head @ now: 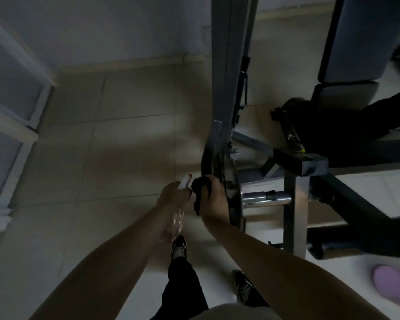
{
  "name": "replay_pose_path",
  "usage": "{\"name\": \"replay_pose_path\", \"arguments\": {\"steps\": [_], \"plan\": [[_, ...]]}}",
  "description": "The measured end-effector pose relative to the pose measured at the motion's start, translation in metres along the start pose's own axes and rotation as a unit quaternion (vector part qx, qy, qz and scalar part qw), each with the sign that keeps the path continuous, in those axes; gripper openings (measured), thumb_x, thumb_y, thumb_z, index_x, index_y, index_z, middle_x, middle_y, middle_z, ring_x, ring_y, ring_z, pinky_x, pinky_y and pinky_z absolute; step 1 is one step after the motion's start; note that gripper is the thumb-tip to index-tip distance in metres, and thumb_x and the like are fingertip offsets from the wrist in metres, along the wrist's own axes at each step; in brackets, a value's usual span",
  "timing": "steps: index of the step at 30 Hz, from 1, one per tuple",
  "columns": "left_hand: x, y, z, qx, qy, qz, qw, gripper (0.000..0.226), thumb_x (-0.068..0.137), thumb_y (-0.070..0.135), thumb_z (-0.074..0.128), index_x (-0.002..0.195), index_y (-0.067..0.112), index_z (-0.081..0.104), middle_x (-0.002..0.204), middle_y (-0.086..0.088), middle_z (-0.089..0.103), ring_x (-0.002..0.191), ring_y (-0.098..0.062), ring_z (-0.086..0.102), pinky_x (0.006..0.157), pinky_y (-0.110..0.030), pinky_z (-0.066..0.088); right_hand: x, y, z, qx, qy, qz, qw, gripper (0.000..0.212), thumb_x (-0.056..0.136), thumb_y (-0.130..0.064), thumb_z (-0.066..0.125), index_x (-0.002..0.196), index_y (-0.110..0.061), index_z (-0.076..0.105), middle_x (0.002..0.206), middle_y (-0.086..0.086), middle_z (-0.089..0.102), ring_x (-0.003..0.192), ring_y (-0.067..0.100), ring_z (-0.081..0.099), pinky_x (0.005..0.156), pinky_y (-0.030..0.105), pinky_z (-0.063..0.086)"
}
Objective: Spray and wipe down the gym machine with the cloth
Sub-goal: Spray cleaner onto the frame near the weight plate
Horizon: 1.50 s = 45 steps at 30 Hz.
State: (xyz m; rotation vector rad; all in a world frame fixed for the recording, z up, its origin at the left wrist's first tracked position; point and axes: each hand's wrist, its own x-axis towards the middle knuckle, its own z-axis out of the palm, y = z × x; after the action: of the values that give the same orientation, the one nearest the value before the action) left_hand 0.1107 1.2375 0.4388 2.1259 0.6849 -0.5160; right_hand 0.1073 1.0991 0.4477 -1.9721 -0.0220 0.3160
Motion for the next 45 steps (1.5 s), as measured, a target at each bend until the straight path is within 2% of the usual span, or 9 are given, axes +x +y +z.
{"name": "replay_pose_path", "arguments": {"steps": [12,18,24,27,29,34,36,41,45], "plan": [[0.144,0.011,-0.017,0.147,-0.182,0.036,0.972,0.063,0.091,0.023,0.042,0.150,0.047,0.039,0.155,-0.005,0.046,0.131,-0.029,0.052,0.107,-0.033,0.045,0.071,0.007,0.065,-0.147,0.071,0.206,0.965,0.028,0.101,-0.036,0.040,0.123,-0.026,0.054,0.101,0.002,0.066,0.085,0.022,0.066,0.075,0.045,0.059],[0.130,-0.012,-0.031,0.110,-0.187,0.049,0.975,0.061,0.095,0.024,0.044,0.151,0.045,0.038,0.136,-0.007,0.056,0.101,-0.024,0.059,0.085,-0.028,0.047,0.067,0.002,0.073,-0.126,0.085,0.216,0.965,0.022,0.100,-0.034,0.042,0.114,-0.031,0.058,0.100,-0.002,0.066,0.084,0.021,0.067,0.074,0.045,0.060],[0.064,-0.059,-0.045,-0.074,-0.141,0.103,0.982,0.032,0.102,0.025,0.049,0.126,0.045,0.047,0.110,0.013,0.059,0.097,-0.010,0.062,0.079,-0.023,0.046,0.023,-0.007,0.076,-0.009,0.027,0.209,0.978,0.014,0.099,-0.015,0.050,0.107,-0.020,0.060,0.085,-0.012,0.062,0.075,-0.003,0.064,0.064,0.009,0.048],[0.028,-0.092,-0.030,-0.127,-0.147,0.084,0.977,0.026,0.101,0.014,0.052,0.120,0.028,0.041,0.098,0.007,0.055,0.057,-0.009,0.053,0.054,-0.025,0.045,-0.014,0.009,0.081,0.031,-0.005,0.240,0.970,0.022,0.097,-0.030,0.055,0.117,-0.024,0.062,0.103,0.002,0.067,0.097,0.018,0.064,0.089,0.040,0.056],[0.011,-0.113,-0.015,-0.088,-0.142,0.096,0.981,0.025,0.100,0.016,0.053,0.112,0.030,0.035,0.093,0.009,0.046,0.057,-0.009,0.049,0.055,-0.026,0.044,-0.038,0.022,0.079,0.051,-0.013,0.264,0.963,0.027,0.097,-0.039,0.057,0.121,-0.028,0.062,0.111,0.004,0.066,0.103,0.022,0.063,0.094,0.040,0.054],[-0.059,-0.134,0.050,-0.032,-0.131,0.114,0.984,0.033,0.091,0.035,0.070,0.090,0.010,0.049,0.070,0.013,0.050,0.059,-0.007,0.048,0.058,-0.027,0.038,-0.113,0.071,0.042,0.114,-0.032,0.286,0.951,0.018,0.099,-0.043,0.057,0.110,-0.031,0.065,0.091,-0.003,0.071,0.079,0.009,0.067,0.073,0.022,0.056],[-0.079,-0.144,0.076,-0.010,-0.052,0.137,0.989,0.040,0.081,0.053,0.070,0.082,0.017,0.054,0.073,0.012,0.057,0.063,-0.010,0.054,0.055,-0.029,0.041,-0.132,0.088,0.031,0.120,-0.045,0.290,0.948,0.024,0.100,-0.041,0.056,0.115,-0.025,0.067,0.085,-0.002,0.072,0.073,0.012,0.068,0.072,0.029,0.055],[-0.134,-0.171,0.135,-0.083,-0.005,0.108,0.991,0.017,0.089,0.027,0.077,0.088,0.021,0.061,0.085,-0.001,0.060,0.078,-0.010,0.057,0.064,-0.021,0.043,-0.176,0.140,0.029,0.109,-0.068,0.298,0.946,0.023,0.099,-0.041,0.051,0.116,-0.032,0.064,0.086,0.003,0.075,0.057,0.028,0.067,0.056,0.041,0.054],[-0.145,-0.219,0.156,-0.058,-0.004,0.048,0.997,0.037,0.090,0.060,0.065,0.090,0.022,0.063,0.082,0.004,0.063,0.076,-0.007,0.059,0.065,-0.020,0.042,-0.192,0.174,0.058,0.034,-0.108,0.310,0.944,0.028,0.100,-0.039,0.047,0.122,-0.030,0.062,0.098,0.006,0.073,0.042,0.006,0.053,0.047,0.027,0.041]]}}
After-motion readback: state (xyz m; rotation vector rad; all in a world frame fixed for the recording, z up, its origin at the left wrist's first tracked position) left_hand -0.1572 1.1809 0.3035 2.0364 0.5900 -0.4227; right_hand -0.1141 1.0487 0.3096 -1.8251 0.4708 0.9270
